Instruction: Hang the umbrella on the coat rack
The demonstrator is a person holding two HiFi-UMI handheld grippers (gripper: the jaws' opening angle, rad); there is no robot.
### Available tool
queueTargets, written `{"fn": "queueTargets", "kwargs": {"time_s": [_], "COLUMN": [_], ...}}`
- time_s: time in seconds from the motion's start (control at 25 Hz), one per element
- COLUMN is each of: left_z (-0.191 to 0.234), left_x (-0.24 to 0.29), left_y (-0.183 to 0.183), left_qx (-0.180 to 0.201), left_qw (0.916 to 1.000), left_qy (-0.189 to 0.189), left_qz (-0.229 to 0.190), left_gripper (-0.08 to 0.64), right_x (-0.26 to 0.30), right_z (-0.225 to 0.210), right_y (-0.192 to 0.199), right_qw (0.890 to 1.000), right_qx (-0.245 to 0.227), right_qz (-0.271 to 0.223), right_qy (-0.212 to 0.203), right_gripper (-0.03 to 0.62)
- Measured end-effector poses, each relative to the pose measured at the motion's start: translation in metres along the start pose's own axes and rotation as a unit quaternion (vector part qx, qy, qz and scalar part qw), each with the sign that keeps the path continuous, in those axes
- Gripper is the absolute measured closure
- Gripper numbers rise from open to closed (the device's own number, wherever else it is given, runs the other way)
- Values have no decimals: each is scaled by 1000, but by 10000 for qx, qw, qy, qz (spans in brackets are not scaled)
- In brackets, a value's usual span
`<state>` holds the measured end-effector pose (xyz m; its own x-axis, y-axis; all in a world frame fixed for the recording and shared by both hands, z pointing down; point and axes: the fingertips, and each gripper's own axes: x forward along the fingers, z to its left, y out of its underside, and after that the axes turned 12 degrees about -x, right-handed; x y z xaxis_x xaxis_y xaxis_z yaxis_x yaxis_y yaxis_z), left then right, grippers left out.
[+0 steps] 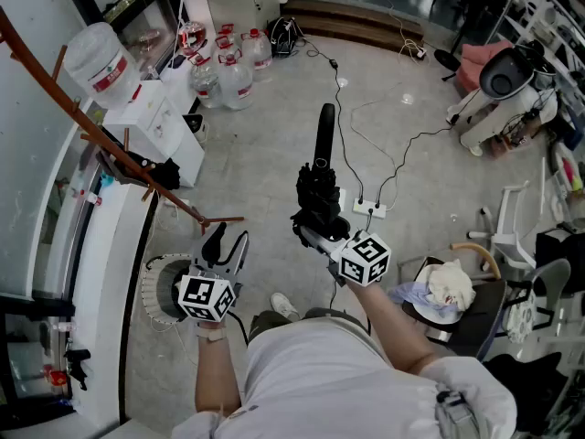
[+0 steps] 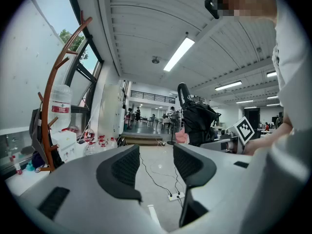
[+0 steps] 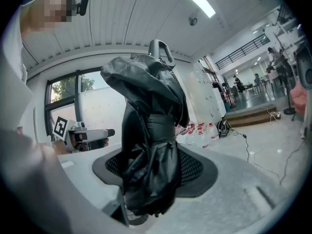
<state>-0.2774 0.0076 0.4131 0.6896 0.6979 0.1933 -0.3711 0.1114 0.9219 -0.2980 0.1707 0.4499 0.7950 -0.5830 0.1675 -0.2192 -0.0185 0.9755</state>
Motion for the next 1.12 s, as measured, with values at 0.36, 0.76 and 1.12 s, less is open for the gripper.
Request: {"fn": "queueTargets", "kwargs": {"time_s": [0.36,0.76,1.12], "left_z": [62,124,175], "left_x": [-2,11,82], "left_y": [-10,-10,-19], "left_qx": [-352,-487,-616], "left_qw": [9993,9987,9964], "left_qy": [-24,-168,-564], "left_qz": [-118,-6,134], "left_gripper": [345,345,345], "right_x": [59,119,193], "right_z": [23,15,-63], "right_y": [2,9,16], "right_qw": [9997,9987,9964], "right_qx": [35,238,281], "right_qz": [185,378,599], "right_qy": [-163,-241,-521], "right_gripper": [334,334,334]}}
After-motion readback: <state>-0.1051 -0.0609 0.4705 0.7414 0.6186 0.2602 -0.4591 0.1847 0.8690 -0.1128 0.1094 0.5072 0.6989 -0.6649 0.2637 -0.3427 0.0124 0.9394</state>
